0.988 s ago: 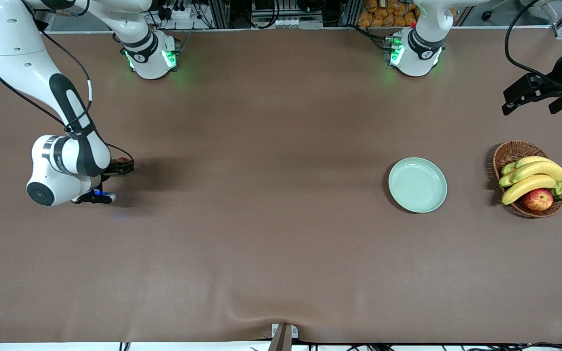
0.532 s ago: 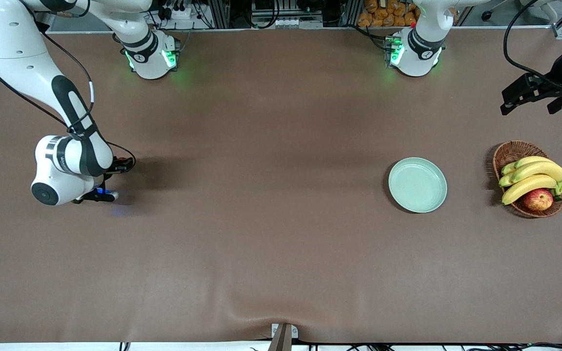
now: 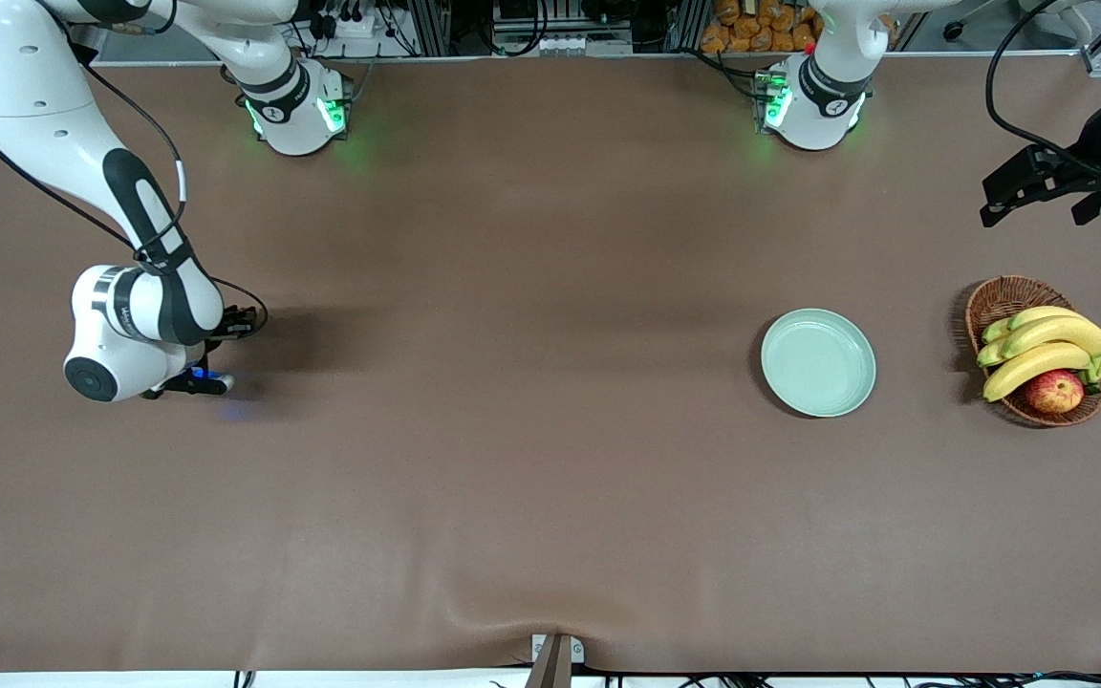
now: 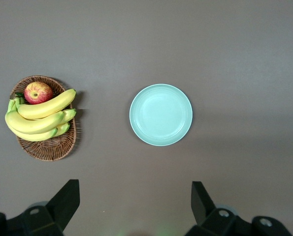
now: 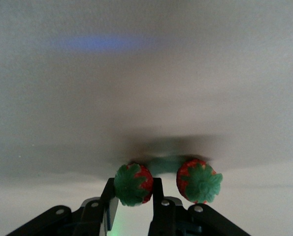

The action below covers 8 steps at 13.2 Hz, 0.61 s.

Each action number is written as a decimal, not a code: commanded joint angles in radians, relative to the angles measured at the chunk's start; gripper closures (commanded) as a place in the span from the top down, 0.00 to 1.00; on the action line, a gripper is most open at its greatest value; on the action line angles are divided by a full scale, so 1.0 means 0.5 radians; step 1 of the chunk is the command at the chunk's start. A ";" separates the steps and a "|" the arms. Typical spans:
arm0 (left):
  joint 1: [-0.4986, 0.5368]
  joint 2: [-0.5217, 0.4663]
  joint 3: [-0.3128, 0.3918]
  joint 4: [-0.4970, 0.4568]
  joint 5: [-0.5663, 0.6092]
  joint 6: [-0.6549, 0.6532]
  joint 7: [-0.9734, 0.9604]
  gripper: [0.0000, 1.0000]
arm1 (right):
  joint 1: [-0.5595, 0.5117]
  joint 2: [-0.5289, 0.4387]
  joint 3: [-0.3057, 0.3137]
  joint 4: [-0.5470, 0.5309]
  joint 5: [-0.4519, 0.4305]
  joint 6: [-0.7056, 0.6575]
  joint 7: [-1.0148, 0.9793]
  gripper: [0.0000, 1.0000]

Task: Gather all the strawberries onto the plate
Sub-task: 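Carry the strawberry mid-table with the right gripper while the left gripper approaches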

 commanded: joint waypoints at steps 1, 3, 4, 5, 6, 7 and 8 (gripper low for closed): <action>-0.008 -0.012 0.005 -0.015 -0.043 0.020 -0.014 1.00 | 0.001 -0.024 0.034 0.093 0.053 0.105 0.018 0.00; -0.008 -0.009 0.005 -0.015 -0.040 0.023 -0.014 1.00 | 0.108 -0.037 0.034 0.285 0.224 0.096 0.024 0.00; -0.011 -0.009 0.005 -0.015 -0.040 0.023 -0.014 1.00 | 0.194 -0.037 0.034 0.375 0.340 0.090 0.024 0.00; -0.011 -0.006 0.005 -0.015 -0.040 0.023 -0.014 1.00 | 0.301 -0.037 0.034 0.430 0.487 0.087 0.024 0.00; -0.011 -0.006 0.005 -0.015 -0.040 0.023 -0.014 1.00 | 0.405 -0.040 0.031 0.455 0.635 0.084 0.024 0.00; -0.011 -0.006 0.002 -0.012 -0.040 0.026 -0.014 1.00 | 0.491 -0.040 0.031 0.455 0.742 0.084 0.030 0.00; -0.011 -0.006 0.002 -0.012 -0.040 0.026 -0.014 1.00 | 0.620 -0.031 0.031 0.455 0.856 0.084 0.049 0.00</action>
